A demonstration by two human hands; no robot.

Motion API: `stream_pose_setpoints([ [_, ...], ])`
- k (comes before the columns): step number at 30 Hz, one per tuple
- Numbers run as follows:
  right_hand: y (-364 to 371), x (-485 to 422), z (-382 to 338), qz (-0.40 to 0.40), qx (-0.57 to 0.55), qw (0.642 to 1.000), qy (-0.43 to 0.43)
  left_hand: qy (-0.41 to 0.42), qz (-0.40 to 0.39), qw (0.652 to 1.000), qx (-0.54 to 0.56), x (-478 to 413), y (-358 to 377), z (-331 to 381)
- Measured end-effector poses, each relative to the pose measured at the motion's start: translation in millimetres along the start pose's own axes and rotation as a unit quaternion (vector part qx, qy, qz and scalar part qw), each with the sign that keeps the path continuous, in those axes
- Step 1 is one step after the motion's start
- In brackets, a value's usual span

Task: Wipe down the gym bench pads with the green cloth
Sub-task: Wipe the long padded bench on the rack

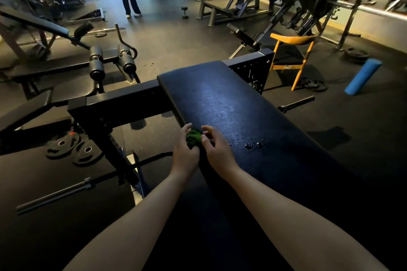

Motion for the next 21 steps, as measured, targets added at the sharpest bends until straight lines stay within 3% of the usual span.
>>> stream_pose_setpoints([
  [5, 6, -8, -12, -0.048, -0.071, 0.996, 0.0, 0.063, -0.008, 0.997, -0.039, 3, 16, 12],
  [9, -7, -28, -8, -0.022, 0.072, 0.997, -0.005, 0.068, -0.064, 0.995, -0.041, 3, 28, 7],
  [12, -20, -34, -22, 0.023, 0.14, 0.987, -0.074, 0.041, -0.062, 0.997, -0.015, -4, 22, 0],
  [15, 12, -28, -24, -0.075, 0.238, 0.952, -0.177, -0.001, 0.015, 0.999, -0.05, -13, 7, -14],
  [18, 26, -24, -9, -0.135, 0.321, 0.915, -0.207, -0.011, -0.022, 0.996, -0.088, -15, 28, -19],
  [21, 12, -28, -5, -0.123, 0.321, 0.914, -0.217, -0.009, -0.033, 0.995, -0.094, -17, 45, -20],
])
Point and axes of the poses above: each hand's wrist, its own x-axis away from the middle knuckle, its own y-axis out of the palm, z = x × y, the point moved 10 cm from there along -x, towards the middle knuckle, and after that the axes turned 6 degrees about x, right-handed, at the moved point
